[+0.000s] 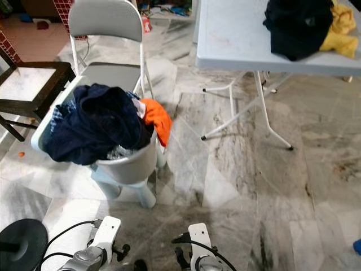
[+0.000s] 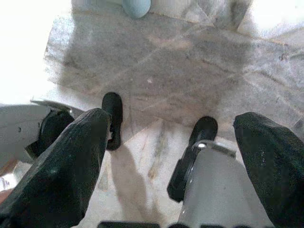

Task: Hang hanger

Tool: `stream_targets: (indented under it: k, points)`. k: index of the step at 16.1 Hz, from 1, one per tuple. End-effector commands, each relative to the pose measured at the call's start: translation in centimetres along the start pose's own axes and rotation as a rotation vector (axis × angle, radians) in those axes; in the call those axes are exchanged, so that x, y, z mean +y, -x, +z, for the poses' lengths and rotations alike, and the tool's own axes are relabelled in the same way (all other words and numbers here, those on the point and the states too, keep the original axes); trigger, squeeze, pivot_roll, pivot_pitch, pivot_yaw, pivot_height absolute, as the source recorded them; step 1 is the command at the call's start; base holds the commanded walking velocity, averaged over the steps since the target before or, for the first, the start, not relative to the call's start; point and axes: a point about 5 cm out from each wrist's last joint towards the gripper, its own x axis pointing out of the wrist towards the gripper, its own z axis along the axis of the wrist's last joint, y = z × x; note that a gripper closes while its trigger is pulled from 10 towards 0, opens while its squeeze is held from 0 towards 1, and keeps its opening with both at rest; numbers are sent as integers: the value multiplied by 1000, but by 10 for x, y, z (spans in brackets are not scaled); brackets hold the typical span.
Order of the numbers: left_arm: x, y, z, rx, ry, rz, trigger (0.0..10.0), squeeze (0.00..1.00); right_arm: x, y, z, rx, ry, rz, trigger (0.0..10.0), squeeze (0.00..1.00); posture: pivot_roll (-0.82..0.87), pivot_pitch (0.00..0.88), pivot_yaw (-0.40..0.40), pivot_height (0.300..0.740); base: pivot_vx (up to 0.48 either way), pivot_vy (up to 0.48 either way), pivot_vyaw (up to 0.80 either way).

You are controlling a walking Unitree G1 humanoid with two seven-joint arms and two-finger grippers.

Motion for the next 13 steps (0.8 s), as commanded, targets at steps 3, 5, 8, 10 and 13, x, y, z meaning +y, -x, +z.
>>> stream_targets:
  k: [3, 5, 8, 10, 13]
  points:
    - [2, 1, -3, 10, 7, -3, 10000, 0, 3, 0, -2, 4, 2, 6, 10000, 0, -75, 167, 21, 740, 368, 0, 0]
    - [2, 1, -3, 11, 3, -3, 10000, 0, 3, 0, -1, 5, 2, 6, 10000, 0, -75, 167, 22, 740, 353, 0, 0]
    - [2, 1, -2, 10, 3, -4, 10000, 0, 3, 0, -1, 6, 2, 5, 10000, 0, -75, 168, 22, 740, 300, 0, 0]
    - [4, 1, -3, 14, -14, 19, 10000, 0, 2, 0, -1, 4, 6, 4, 10000, 0, -71, 168, 19, 740, 0, 0, 0]
    - [5, 1, -4, 6, 4, 48, 10000, 0, 2, 1, 0, -26, 15, 1, 10000, 0, -67, 169, 17, 740, 0, 0, 0]
